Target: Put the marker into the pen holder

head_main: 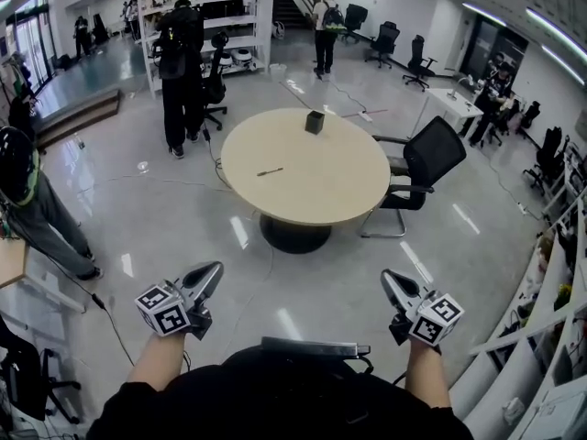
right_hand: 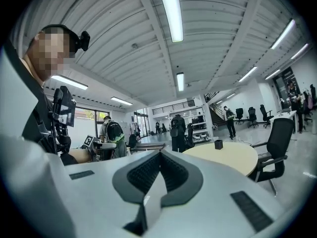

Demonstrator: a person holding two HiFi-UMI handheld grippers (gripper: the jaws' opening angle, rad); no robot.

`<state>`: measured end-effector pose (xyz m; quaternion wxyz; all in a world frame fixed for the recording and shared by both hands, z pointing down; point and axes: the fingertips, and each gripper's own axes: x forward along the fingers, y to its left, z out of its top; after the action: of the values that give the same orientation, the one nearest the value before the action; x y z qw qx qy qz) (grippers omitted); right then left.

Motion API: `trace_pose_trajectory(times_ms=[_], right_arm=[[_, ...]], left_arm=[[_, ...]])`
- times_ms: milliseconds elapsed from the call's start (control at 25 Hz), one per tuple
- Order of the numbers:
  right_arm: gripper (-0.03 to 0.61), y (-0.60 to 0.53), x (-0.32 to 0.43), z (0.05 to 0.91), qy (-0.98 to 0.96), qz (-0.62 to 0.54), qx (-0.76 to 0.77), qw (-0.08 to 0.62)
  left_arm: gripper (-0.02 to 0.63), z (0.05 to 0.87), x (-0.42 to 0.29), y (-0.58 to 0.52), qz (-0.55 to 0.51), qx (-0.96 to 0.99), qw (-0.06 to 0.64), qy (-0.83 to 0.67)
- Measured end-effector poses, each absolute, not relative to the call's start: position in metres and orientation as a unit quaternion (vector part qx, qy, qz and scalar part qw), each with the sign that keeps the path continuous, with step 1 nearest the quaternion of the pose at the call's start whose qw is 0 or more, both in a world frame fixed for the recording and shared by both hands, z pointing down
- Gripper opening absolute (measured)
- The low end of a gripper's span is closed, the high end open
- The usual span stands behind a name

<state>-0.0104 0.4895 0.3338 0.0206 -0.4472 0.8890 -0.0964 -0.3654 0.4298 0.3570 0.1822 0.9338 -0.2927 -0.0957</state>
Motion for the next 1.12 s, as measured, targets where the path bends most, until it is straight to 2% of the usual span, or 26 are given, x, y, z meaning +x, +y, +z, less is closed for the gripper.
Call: trace_pose_trajectory(times_ms=[360,920,1120], right_arm=[[0.003,0.412,0.01,0.348,0.902,-0.103,-0.419,0.029],[0.003,0.283,0.172,0.332,0.933,-0.085,-0.349,0.036],[0.003,0.253,0.2,0.34,0.931,-0.101,-0.348,0.038]], left_arm=[[-0.005,0.378,-0.346,0.378,-0.093,0.923,0.19,-0.323],[-0.005,0.354,-0.175,0.299,-0.104,0.905,0.162,-0.379],[-0.005,0.351,-0.145,0.272,-0.095,0.904,0.169,-0.38]])
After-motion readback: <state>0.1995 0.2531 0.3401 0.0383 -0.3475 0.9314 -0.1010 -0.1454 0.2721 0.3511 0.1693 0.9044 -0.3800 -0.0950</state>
